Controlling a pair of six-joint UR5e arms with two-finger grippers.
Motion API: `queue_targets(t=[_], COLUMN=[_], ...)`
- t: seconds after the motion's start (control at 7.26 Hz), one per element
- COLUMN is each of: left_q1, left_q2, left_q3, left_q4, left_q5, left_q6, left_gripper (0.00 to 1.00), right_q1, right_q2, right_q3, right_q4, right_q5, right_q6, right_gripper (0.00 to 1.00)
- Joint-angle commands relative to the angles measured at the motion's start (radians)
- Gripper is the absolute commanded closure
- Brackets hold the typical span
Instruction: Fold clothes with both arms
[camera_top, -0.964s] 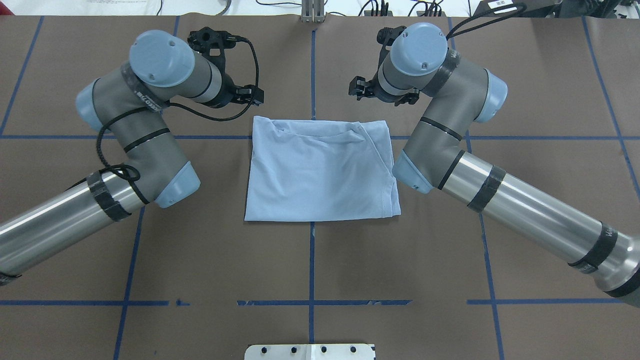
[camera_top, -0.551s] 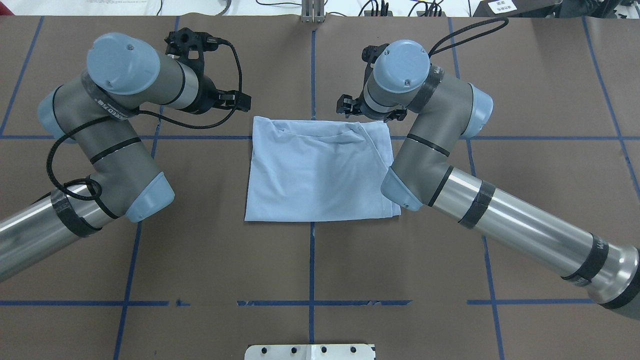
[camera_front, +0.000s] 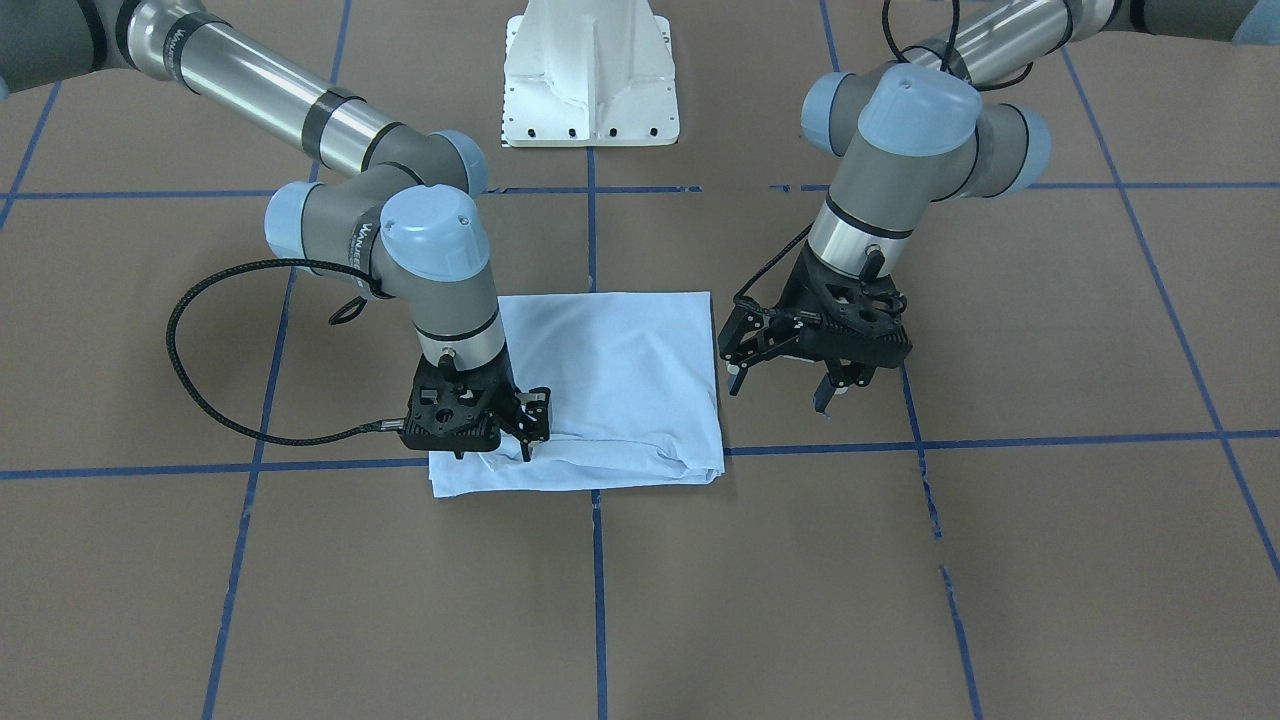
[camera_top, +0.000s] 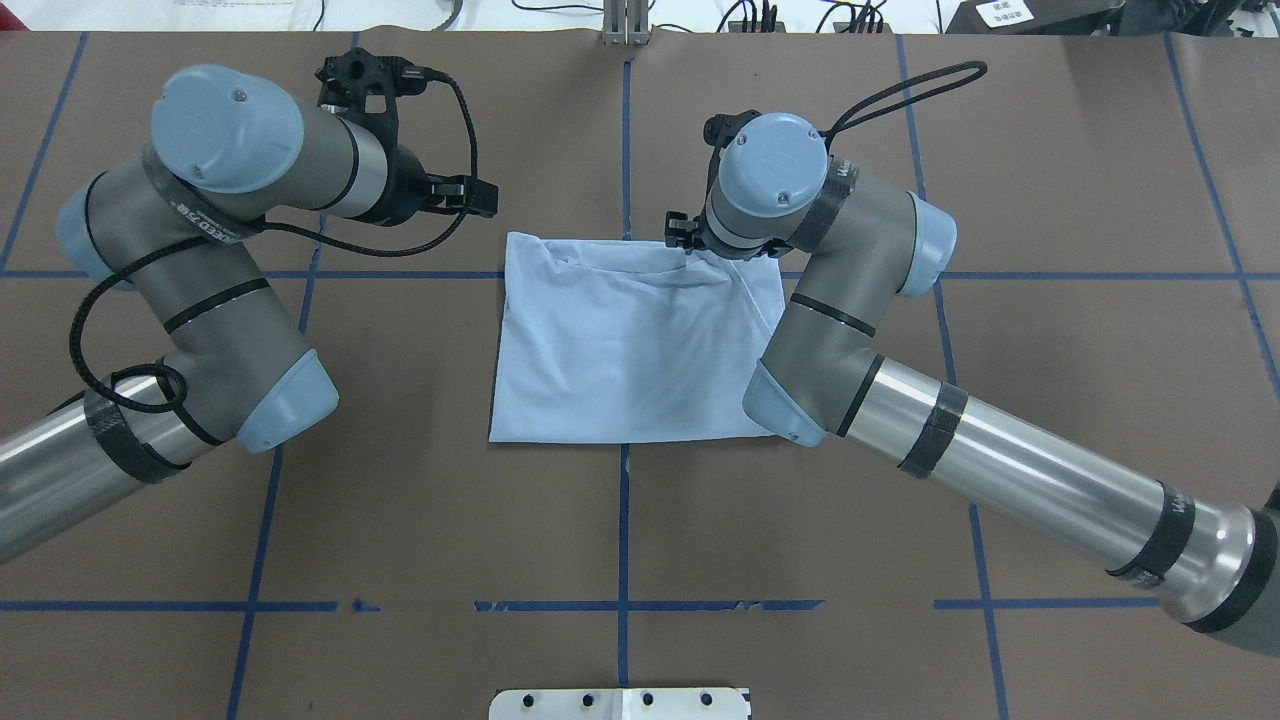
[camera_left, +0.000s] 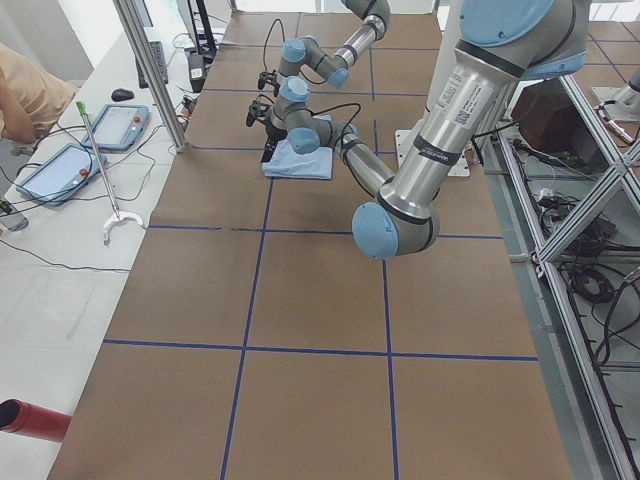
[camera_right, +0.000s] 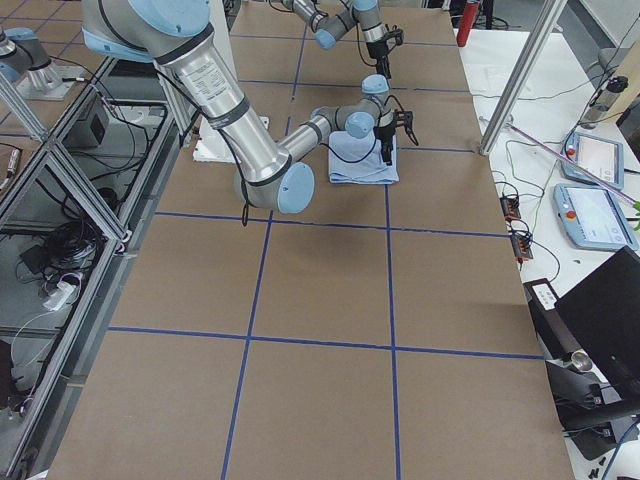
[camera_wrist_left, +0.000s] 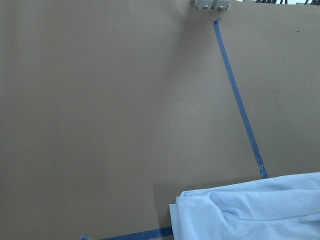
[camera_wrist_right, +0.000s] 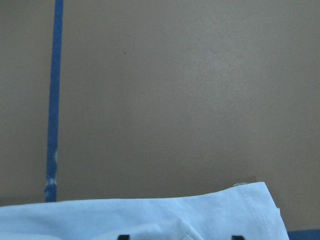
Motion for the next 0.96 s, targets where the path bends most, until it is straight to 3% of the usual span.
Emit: queue_targets(t=[0.0, 0.28, 0.55, 0.83], left_q1=[0.002, 0.002, 0.004, 0.004], left_q2=[0.001, 0.001, 0.001, 0.002], left_q3=[-0.001, -0.001, -0.001, 0.001], left_q4=[0.0, 0.0, 0.0, 0.0], left_q5=[0.02, 0.02, 0.022, 0.022], left_q6=[-0.001, 0.0, 0.0, 0.0], left_gripper=[0.0, 0.0, 0.0, 0.0], right_q1=[-0.016, -0.02, -0.017, -0.001], right_q2=[-0.001, -0.006, -0.004, -0.003], right_q3=[-0.02, -0.032, -0.032, -0.032], right_q4=[0.0, -0.001, 0.002, 0.003], right_q5=[-0.014, -0.029, -0.029, -0.029], right_q6=[-0.002, -0.043, -0.044, -0.051], right_gripper=[0.43, 0.46, 1.0, 1.0])
